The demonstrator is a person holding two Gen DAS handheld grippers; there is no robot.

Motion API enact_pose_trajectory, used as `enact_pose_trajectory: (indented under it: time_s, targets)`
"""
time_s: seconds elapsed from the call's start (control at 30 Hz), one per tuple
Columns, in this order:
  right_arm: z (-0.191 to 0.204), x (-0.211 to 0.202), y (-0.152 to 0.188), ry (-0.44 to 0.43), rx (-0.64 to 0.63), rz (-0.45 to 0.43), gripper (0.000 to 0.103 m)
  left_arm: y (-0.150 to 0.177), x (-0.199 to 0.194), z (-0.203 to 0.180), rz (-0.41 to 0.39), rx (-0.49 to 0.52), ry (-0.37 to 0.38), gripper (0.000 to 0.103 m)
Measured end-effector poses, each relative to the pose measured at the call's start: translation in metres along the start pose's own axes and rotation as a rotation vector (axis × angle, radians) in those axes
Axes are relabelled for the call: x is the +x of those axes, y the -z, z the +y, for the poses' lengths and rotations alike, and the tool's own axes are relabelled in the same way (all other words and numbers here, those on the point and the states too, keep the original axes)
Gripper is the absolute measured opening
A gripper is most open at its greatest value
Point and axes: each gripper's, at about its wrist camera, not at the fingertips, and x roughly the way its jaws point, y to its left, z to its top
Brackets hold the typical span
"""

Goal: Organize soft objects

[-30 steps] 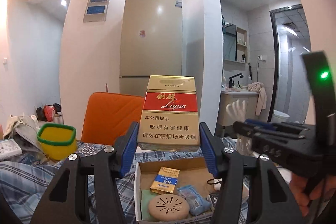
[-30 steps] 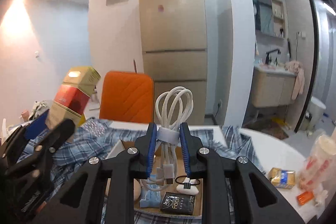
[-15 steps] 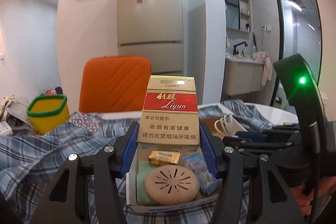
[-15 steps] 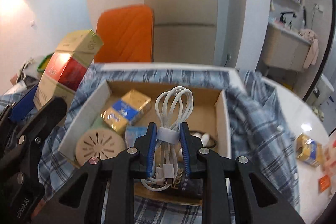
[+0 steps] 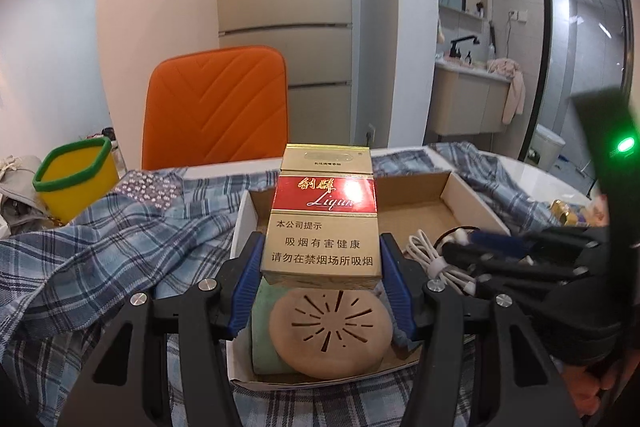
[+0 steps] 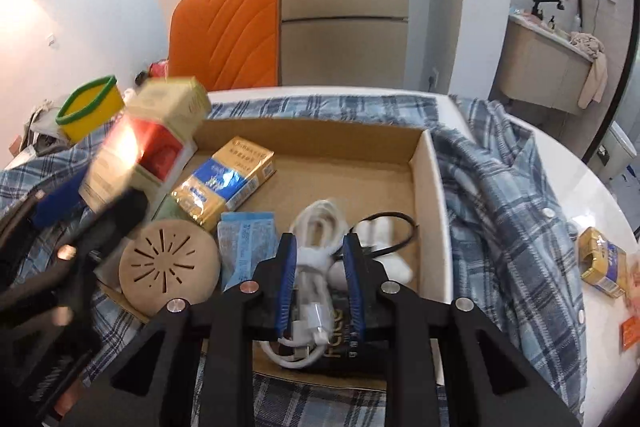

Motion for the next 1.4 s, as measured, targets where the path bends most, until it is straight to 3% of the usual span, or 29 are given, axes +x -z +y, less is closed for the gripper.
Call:
enact_pose_trajectory:
  time_s: [0.03,0.07,0.33,0.4,0.47,0.63,1.17,1.33,1.4]
  targets:
    - [-0.001,-0.003,0.000,0.013,-0.001,-0.016,0.055,0.000,0.002,0.001,0.010,-0.005,0.004,0.055]
    - [-0.001,-0.007,0.000,0.029,-0.001,-0.038,0.058,0.000,0.004,0.001,0.020,-0.009,0.003,0.055]
    - [-0.008,-0.024,-0.001,0.053,0.014,-0.125,0.058,0.005,0.024,0.003,0.132,-0.018,0.018,0.055]
    - [-0.007,-0.026,-0.002,0.056,0.013,-0.127,0.058,0.006,0.024,0.007,0.133,-0.037,0.019,0.064]
    - [-0.006,-0.026,-0.002,0.056,0.014,-0.130,0.058,0.005,0.020,0.009,0.119,-0.049,0.016,0.081]
    - [-0.007,-0.042,-0.003,0.076,0.027,-0.191,0.058,0.003,0.000,0.010,0.033,-0.045,-0.004,0.095]
    - [-0.003,-0.163,-0.001,0.099,0.022,-0.488,0.066,-0.028,-0.132,0.026,-0.365,-0.073,-0.038,0.102]
    - [0.003,-0.197,0.014,0.068,0.018,-0.573,0.087,-0.019,-0.170,0.029,-0.474,-0.084,-0.073,0.103]
    - [0.004,-0.207,0.021,0.063,0.022,-0.605,0.088,-0.016,-0.178,0.028,-0.490,-0.067,-0.062,0.103]
